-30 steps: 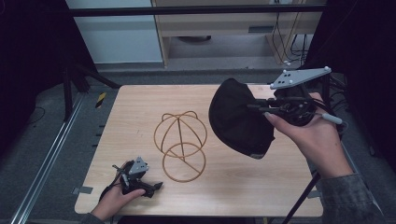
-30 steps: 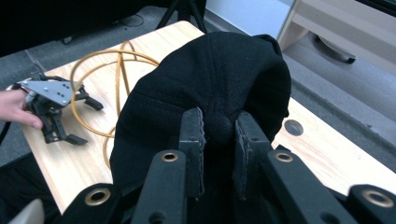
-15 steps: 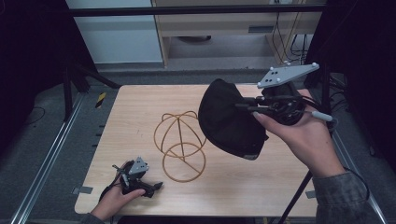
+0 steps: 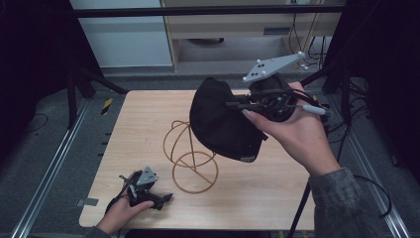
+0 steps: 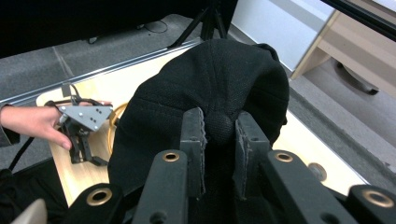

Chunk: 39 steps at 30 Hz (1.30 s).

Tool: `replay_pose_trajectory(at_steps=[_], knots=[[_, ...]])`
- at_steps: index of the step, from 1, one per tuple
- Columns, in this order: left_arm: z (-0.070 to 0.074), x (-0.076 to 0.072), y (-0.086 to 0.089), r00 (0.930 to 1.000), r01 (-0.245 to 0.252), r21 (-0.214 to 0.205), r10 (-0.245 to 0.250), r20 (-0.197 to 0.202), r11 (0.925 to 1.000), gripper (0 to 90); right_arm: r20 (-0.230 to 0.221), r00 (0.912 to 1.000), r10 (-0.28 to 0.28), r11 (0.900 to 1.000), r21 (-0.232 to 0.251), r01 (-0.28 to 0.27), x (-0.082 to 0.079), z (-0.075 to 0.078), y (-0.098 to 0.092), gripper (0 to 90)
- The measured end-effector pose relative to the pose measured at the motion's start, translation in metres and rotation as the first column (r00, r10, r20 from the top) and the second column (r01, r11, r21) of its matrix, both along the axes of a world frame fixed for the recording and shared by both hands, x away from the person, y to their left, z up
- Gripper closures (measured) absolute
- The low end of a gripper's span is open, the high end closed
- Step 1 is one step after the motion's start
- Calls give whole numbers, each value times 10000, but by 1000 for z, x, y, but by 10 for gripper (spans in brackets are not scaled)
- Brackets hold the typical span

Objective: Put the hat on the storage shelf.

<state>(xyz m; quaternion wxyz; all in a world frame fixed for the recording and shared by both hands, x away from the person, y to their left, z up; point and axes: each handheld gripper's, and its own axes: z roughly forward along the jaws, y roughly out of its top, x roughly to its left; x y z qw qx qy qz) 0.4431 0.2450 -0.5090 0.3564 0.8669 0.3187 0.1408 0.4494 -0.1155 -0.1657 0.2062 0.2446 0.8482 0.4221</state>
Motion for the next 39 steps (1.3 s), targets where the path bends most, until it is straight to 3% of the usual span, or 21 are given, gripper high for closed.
replay_pose_trajectory(at_steps=[12,23,39], knots=[[0,0,0,10000,-6,-6,6,3,10000,0,-239,9982,558,9971,-498,-569,15,4,48,764],[0,0,0,10000,8,13,-8,-22,10000,0,-678,9933,936,9881,-1164,-1010,26,0,89,763],[0,0,0,10000,11,20,-11,-22,10000,0,-1115,9894,935,9807,-1612,-1109,43,-15,111,761]])
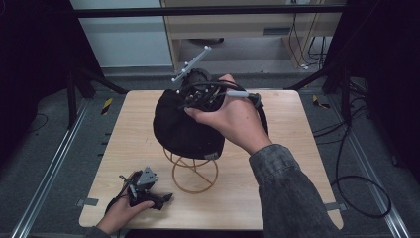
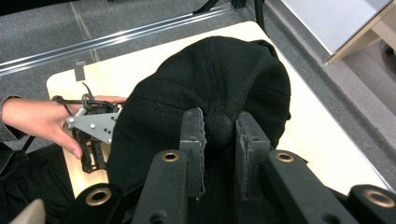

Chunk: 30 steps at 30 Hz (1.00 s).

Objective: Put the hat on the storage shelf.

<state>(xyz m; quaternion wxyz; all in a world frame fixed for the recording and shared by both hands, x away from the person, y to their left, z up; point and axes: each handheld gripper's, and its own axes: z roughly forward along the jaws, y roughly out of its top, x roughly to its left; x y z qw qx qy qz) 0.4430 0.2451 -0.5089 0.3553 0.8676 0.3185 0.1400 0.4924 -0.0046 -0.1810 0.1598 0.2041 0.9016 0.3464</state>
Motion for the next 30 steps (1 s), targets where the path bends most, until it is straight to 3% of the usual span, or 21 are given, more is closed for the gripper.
replay_pose_trajectory(at_steps=[17,30], knots=[[0,0,0,10000,-17,-19,17,13,10000,0,-592,9982,-29,9989,-460,2,13,-34,12,755],[0,0,0,10000,-25,-26,25,12,10000,0,-755,9971,-63,9983,-580,19,13,-41,12,738]])
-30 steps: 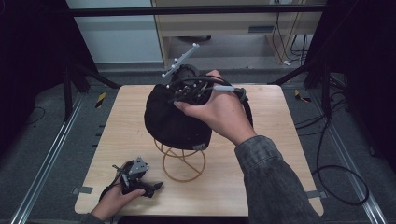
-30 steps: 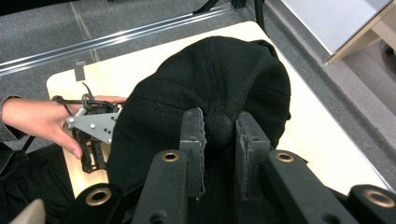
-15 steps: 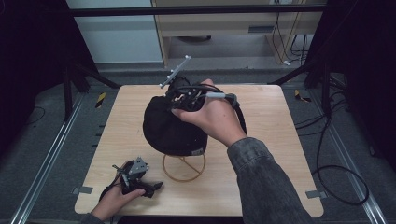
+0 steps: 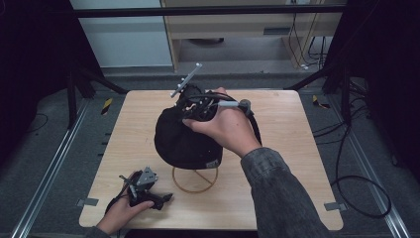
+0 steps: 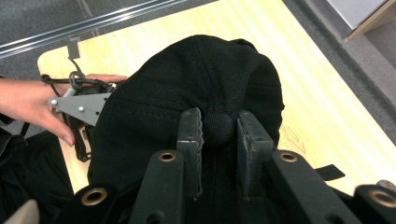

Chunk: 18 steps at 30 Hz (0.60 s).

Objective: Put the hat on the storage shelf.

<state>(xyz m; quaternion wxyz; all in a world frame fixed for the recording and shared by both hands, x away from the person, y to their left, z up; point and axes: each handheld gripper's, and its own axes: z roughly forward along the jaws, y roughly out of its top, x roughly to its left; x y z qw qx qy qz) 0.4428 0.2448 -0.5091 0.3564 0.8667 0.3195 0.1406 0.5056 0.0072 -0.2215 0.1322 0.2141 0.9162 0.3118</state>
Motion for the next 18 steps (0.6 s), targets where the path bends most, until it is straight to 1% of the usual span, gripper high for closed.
replay_pose_trajectory(at_steps=[5,11,18], knots=[[0,0,0,10000,-8,-10,9,24,10000,0,-72,10000,63,10000,39,-63,0,-4,1,733],[0,0,0,10000,-7,-14,7,2,10000,0,-106,9999,120,9999,-40,-121,-1,-5,4,722],[0,0,0,10000,0,13,0,29,10000,0,-151,9998,98,9999,-104,-99,-2,-5,1,689]])
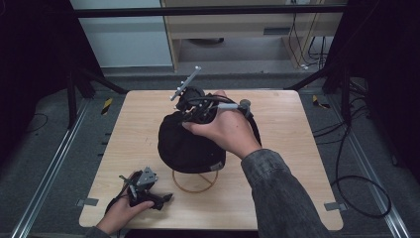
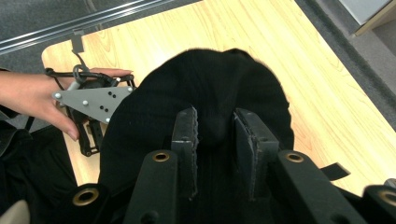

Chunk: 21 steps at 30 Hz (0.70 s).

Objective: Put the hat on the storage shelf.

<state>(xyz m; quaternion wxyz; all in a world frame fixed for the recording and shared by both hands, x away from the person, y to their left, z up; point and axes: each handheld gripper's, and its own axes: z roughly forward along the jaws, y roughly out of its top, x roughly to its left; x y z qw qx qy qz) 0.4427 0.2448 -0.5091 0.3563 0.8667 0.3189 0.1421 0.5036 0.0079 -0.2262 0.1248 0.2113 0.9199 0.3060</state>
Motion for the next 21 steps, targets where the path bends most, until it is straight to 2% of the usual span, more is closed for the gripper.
replay_pose_trajectory(at_steps=[8,21], knots=[[0,0,0,10000,1,-2,-1,-3,10000,0,-54,9999,-162,9998,60,162,1,-2,-7,685],[0,0,0,10000,0,-2,0,-4,10000,0,-76,9999,-93,9996,273,95,-4,1,-13,674]])
